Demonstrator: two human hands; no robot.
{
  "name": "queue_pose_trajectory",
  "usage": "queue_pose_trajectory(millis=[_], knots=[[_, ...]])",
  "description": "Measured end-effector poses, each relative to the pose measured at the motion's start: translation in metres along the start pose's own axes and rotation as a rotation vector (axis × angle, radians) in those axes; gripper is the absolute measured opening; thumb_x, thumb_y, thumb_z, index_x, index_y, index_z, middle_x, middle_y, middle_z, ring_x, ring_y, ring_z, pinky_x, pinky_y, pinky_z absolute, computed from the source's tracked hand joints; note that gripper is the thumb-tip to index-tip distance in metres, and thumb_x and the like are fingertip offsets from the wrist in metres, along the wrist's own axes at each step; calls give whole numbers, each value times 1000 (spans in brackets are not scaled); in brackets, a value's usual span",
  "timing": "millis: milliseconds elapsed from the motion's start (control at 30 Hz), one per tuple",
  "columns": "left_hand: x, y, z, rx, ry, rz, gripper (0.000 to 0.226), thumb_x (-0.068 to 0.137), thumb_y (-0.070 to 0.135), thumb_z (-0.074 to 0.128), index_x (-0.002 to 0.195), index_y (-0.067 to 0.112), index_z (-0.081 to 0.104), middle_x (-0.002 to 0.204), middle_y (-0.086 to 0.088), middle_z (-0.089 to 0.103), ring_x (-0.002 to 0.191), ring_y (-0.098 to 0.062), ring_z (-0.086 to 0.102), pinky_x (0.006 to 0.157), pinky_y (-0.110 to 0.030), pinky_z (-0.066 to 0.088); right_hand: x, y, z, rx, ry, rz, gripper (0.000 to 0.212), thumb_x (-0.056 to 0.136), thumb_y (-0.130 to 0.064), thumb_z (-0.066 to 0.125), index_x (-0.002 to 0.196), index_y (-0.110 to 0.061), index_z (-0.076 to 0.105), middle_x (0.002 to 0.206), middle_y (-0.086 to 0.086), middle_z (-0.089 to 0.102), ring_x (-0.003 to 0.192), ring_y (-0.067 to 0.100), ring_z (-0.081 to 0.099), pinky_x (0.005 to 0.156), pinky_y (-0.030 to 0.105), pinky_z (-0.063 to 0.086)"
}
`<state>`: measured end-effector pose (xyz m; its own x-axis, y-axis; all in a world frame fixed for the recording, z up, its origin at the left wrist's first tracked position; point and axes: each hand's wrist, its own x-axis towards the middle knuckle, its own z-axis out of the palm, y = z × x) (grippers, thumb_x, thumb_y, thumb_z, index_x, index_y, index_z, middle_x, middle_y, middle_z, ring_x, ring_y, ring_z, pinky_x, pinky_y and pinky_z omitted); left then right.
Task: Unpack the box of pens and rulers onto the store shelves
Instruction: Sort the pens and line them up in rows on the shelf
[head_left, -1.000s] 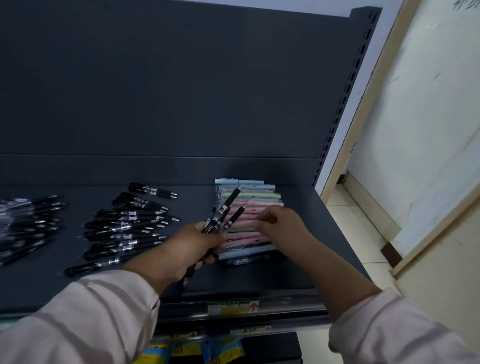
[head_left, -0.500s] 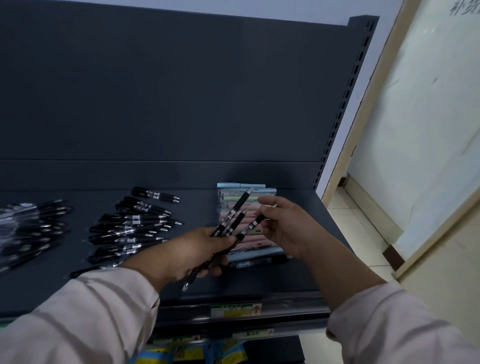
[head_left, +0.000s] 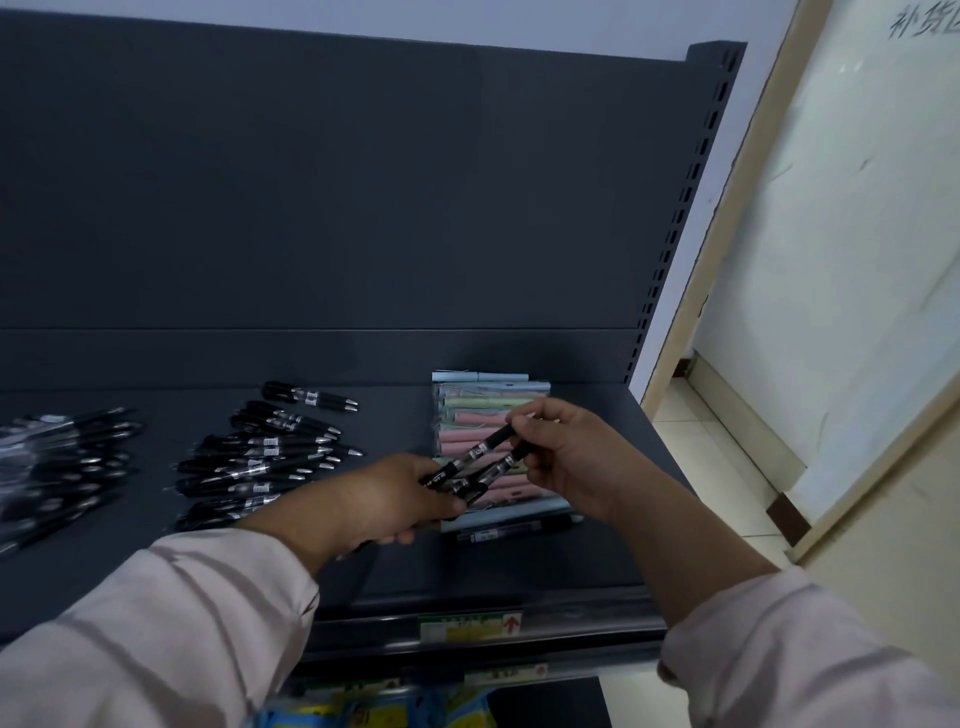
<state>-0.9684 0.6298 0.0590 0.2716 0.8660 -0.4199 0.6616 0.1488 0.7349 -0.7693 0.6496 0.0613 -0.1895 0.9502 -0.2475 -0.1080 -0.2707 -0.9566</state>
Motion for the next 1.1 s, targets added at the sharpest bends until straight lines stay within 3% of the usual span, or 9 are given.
queue_pose_trajectory(millis=[367,533,633,1100], knots=[[-1,-8,-14,-325,253,-94,9,98,19,50,92,16,55,73,-8,60,55,-15,51,49,-21,38,2,1,-20,168,175,85,12,98,-10,47,88,-10,54,68,5,55,51,11,48,46,22,44],[-4,-1,-16,-377,259,-82,8,98,23,50,102,17,53,83,-11,65,69,-18,58,56,-23,42,5,8,-18,130,190,102,12,98,-8,46,88,-9,52,72,7,54,53,13,51,47,23,47],[-3,-5,-16,-387,239,-88,18,97,27,52,111,16,53,86,-11,68,70,-19,62,58,-25,43,4,9,-18,112,186,118,12,98,-7,46,88,-8,52,76,10,58,56,15,54,50,25,50],[-18,-6,-25,-549,313,-76,14,100,15,44,97,14,58,80,-8,61,67,-19,58,59,-29,42,1,3,-1,62,138,104,14,99,-6,44,97,-4,58,83,14,62,64,18,60,61,29,54]])
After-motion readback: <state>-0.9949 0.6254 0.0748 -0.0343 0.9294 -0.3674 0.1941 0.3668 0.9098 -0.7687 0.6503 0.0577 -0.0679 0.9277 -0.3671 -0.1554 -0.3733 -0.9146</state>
